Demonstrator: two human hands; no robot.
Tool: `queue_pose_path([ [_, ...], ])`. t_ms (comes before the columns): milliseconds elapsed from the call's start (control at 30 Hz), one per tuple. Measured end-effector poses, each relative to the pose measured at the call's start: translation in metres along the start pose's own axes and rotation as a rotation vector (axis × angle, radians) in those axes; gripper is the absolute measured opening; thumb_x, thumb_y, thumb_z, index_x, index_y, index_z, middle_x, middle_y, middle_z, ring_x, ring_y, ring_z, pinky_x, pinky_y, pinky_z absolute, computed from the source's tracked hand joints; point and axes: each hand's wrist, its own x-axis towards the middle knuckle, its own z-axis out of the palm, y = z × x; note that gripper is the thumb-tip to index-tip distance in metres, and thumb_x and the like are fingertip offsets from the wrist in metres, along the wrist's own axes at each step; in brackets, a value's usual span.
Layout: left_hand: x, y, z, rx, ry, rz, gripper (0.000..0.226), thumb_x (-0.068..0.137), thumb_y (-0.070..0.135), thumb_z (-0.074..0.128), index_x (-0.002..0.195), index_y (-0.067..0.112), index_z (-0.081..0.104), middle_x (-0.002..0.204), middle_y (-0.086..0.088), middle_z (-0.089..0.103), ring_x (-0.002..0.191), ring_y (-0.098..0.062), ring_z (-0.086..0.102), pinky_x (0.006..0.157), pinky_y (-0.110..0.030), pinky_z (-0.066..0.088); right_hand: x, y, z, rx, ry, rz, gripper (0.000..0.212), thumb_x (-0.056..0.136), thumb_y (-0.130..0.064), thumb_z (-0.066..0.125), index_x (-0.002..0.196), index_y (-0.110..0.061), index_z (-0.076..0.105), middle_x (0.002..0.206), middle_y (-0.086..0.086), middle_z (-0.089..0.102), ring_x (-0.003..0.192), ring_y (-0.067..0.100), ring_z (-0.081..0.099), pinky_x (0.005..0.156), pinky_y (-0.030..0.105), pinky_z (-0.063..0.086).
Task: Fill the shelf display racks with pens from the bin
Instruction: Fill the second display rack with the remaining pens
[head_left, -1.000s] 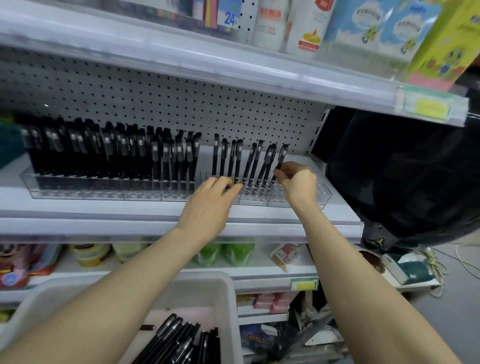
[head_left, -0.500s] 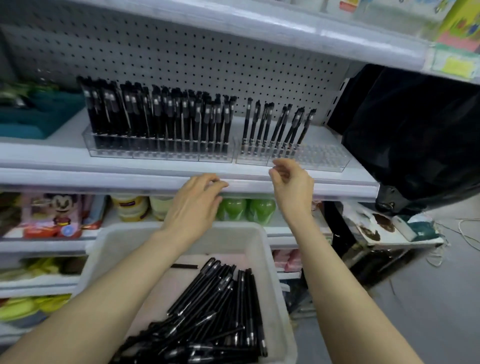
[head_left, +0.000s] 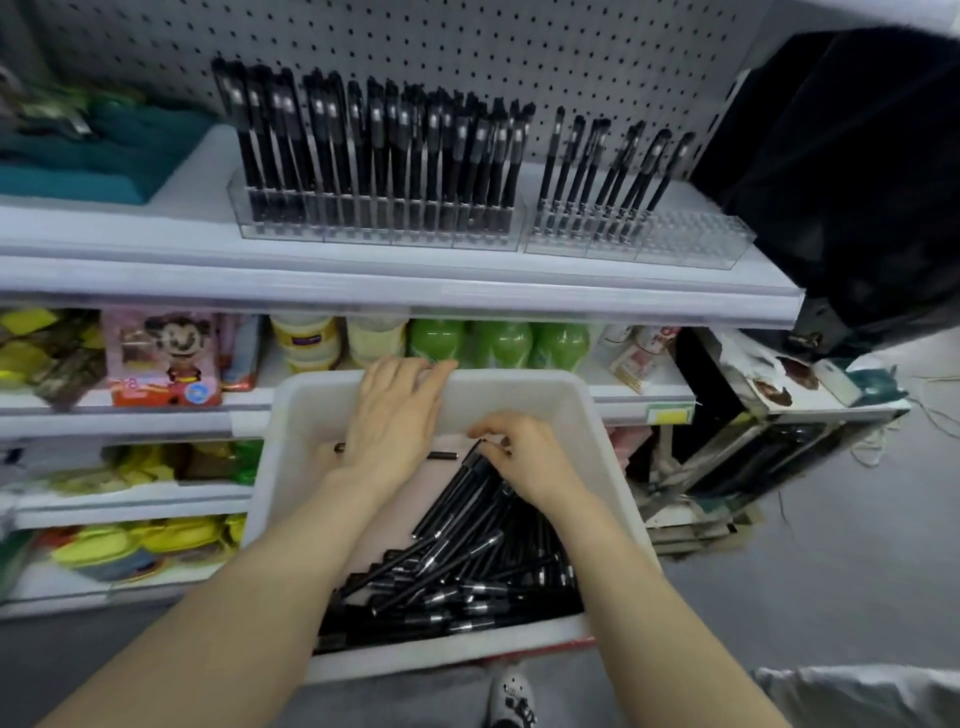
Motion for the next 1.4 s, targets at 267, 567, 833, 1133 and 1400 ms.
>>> queue_pose_path([
  [267, 0.001, 0.001, 0.003, 0.017, -0.024, -0.026, 0.049, 0.083, 0.013, 0.066, 0.131, 0.017, 0.058, 0.112, -0.010, 0.057, 0.103, -0.033, 0.049, 0.101, -0.040, 0.030, 0.005, 0.006, 0.005, -0.187, -0.187, -0.044, 0.029, 0.081, -0.027, 0.075, 0.109, -0.024, 0.070, 0.112, 0.000, 0.061, 0.105, 0.020, 0.056, 0.095, 0.032, 0.043],
  [567, 0.002, 0.002, 0.002, 0.017, -0.020, -0.022, 0.046, 0.087, 0.014, 0.060, 0.133, 0.018, 0.057, 0.113, -0.010, 0.059, 0.102, -0.034, 0.049, 0.098, -0.042, 0.033, 0.002, 0.016, -0.008, -0.067, -0.023, 0.085, 0.009, 0.082, -0.025, 0.074, 0.088, -0.018, 0.076, 0.091, 0.000, 0.067, 0.086, 0.018, 0.062, 0.080, 0.030, 0.048],
  [833, 0.014, 0.021, -0.007, -0.089, 0.032, 0.107, 0.025, 0.092, 0.026, 0.058, 0.109, 0.012, 0.070, 0.115, -0.010, 0.061, 0.122, -0.032, 0.047, 0.111, -0.051, 0.031, -0.004, -0.017, -0.049, 0.738, 0.252, 0.178, 0.008, 0.084, -0.021, 0.075, 0.084, -0.013, 0.075, 0.070, 0.000, 0.069, 0.068, 0.010, 0.063, 0.059, 0.026, 0.045],
  [1133, 0.071, 0.068, -0.016, -0.121, -0.088, -0.003, 0.033, 0.096, 0.040, 0.035, 0.094, 0.022, 0.062, 0.086, 0.003, 0.068, 0.082, -0.022, 0.054, 0.060, -0.034, 0.042, 0.020, -0.023, -0.094, 1.175, 0.330, 0.053, 0.014, 0.086, 0.005, 0.067, 0.100, 0.002, 0.069, 0.077, 0.007, 0.070, 0.069, 0.010, 0.065, 0.067, 0.019, 0.053],
  [1400, 0.154, 0.115, 0.001, -0.082, -0.106, 0.092, 0.044, 0.099, 0.037, 0.045, 0.140, 0.023, 0.048, 0.137, 0.003, 0.049, 0.128, -0.016, 0.040, 0.102, -0.034, 0.041, 0.049, 0.033, -0.174, 0.919, 0.541, 0.104, 0.007, 0.092, -0.008, 0.065, 0.093, -0.005, 0.070, 0.078, 0.008, 0.071, 0.072, 0.012, 0.067, 0.064, 0.024, 0.053],
])
